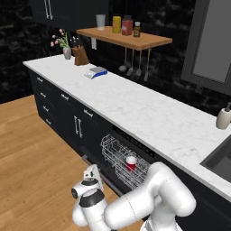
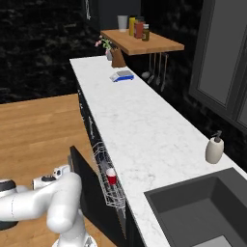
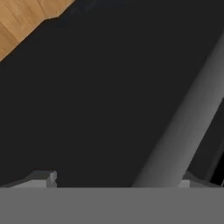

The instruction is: Pick up the cup and bowl from the counter, place them in the dishwasher, and close the dishwasher door.

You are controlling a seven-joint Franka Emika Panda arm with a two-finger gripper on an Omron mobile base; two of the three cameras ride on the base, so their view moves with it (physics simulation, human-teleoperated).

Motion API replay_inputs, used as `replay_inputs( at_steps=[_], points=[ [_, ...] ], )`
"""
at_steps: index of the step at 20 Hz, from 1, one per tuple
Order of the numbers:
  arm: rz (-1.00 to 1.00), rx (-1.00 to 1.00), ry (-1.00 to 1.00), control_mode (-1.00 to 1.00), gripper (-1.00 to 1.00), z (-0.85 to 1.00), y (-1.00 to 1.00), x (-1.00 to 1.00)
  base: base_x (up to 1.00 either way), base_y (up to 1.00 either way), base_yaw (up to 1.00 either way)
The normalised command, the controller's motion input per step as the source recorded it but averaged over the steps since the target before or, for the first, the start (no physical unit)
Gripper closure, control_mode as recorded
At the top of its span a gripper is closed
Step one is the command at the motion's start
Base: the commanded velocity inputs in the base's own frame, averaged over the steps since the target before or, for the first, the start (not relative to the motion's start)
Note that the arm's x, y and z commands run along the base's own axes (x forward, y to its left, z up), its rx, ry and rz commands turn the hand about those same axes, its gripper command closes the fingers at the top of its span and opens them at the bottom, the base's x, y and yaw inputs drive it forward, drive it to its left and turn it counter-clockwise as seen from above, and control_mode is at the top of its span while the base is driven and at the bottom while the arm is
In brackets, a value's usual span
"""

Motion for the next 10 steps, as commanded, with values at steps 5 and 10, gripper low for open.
replay_inputs(
  at_steps=[5, 10],
  points=[
    [-0.32, -0.80, -0.31, -1.00, -1.00, -1.00, -0.41, 0.34, 0.00, 0.00, 0.00],
    [-0.34, -0.82, -0.32, -1.00, -1.00, -0.91, -0.53, 0.13, 0.00, 0.00, 0.00]
  ],
)
